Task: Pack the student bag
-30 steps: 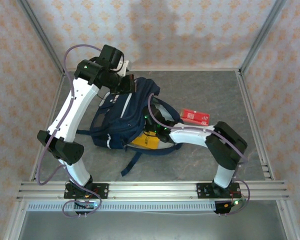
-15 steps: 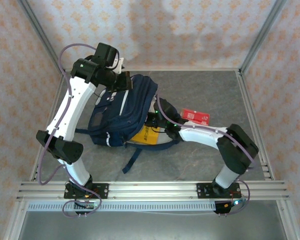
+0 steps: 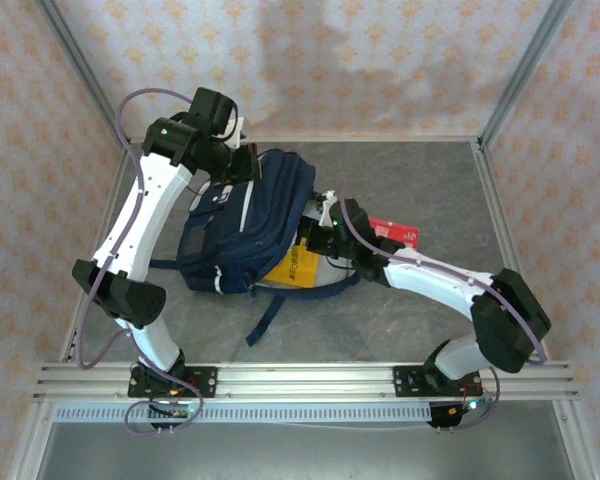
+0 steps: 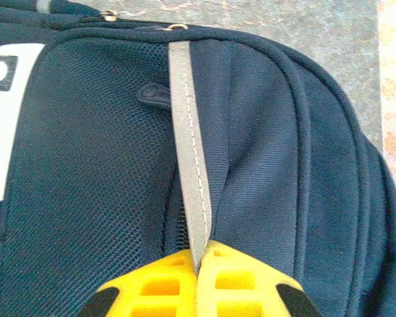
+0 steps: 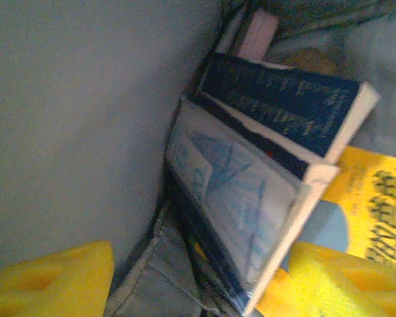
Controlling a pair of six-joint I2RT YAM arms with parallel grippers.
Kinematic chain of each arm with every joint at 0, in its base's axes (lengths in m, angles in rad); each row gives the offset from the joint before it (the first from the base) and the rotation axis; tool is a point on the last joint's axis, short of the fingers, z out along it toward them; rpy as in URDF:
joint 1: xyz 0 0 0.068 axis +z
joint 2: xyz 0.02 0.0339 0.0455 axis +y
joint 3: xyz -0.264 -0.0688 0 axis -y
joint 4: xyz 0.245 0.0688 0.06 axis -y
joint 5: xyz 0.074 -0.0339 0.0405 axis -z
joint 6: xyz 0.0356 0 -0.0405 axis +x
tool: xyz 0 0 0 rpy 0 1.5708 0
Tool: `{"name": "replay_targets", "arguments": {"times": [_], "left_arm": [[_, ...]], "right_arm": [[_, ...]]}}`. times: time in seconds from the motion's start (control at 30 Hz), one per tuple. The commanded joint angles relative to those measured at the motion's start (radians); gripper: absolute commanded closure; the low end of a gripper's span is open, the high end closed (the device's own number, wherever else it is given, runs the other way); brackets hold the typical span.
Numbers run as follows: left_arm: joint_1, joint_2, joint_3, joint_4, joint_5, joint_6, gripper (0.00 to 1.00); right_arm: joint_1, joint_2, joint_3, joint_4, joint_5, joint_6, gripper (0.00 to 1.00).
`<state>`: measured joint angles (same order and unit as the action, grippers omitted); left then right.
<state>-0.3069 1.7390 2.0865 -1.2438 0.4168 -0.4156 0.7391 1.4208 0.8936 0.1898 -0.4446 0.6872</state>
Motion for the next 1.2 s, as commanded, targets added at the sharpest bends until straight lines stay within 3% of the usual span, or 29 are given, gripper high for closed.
{"name": "replay_targets", "arguments": {"times": [0.0, 0.1, 0.23, 0.3, 0.37, 0.47, 0.53, 0.6, 0.77, 1.03, 1.17], "left_arm": [[0.016, -0.05, -0.006, 0.065, -0.181, -0.04, 1.0], [0.017, -0.04, -0.026, 0.023, -0.355, -0.062, 1.0], [0.017, 0.017, -0.016, -0.035, -0.502, -0.069, 1.0], [0.016, 0.057, -0.005, -0.046, -0.543, -0.071, 1.0], [0.017, 0.097, -0.001, -0.047, -0.56, -0.073, 1.0], [0.016, 0.159, -0.003, -0.035, -0.548, -0.065, 1.0], [0.016, 0.2, -0.012, -0.016, -0.537, -0.064, 0.97], [0.015, 0.217, -0.022, 0.006, -0.508, -0.073, 0.82], [-0.008, 0.179, -0.053, 0.069, -0.441, -0.092, 0.49], [-0.139, -0.035, -0.221, 0.149, -0.501, -0.127, 0.43], [-0.167, -0.163, -0.382, 0.223, -0.454, -0.215, 0.43]], "right_arm": [[-0.038, -0.094, 0.0, -0.144, 0.051, -0.084, 0.33], [-0.101, -0.154, 0.003, -0.254, 0.105, -0.113, 0.42], [-0.229, -0.161, 0.037, -0.415, 0.141, -0.113, 0.7], [-0.311, -0.096, 0.096, -0.524, 0.091, -0.108, 0.85], [-0.374, -0.032, 0.146, -0.604, 0.069, -0.126, 0.91], [-0.425, 0.042, 0.211, -0.69, 0.156, -0.181, 1.0], [-0.454, 0.091, 0.24, -0.717, 0.241, -0.206, 1.0], [-0.491, 0.149, 0.269, -0.742, 0.295, -0.207, 1.0], [-0.584, 0.308, 0.351, -0.785, 0.288, -0.192, 1.0], [-0.626, 0.517, 0.478, -0.848, 0.257, -0.246, 1.0], [-0.627, 0.541, 0.473, -0.87, 0.268, -0.264, 1.0]]}}
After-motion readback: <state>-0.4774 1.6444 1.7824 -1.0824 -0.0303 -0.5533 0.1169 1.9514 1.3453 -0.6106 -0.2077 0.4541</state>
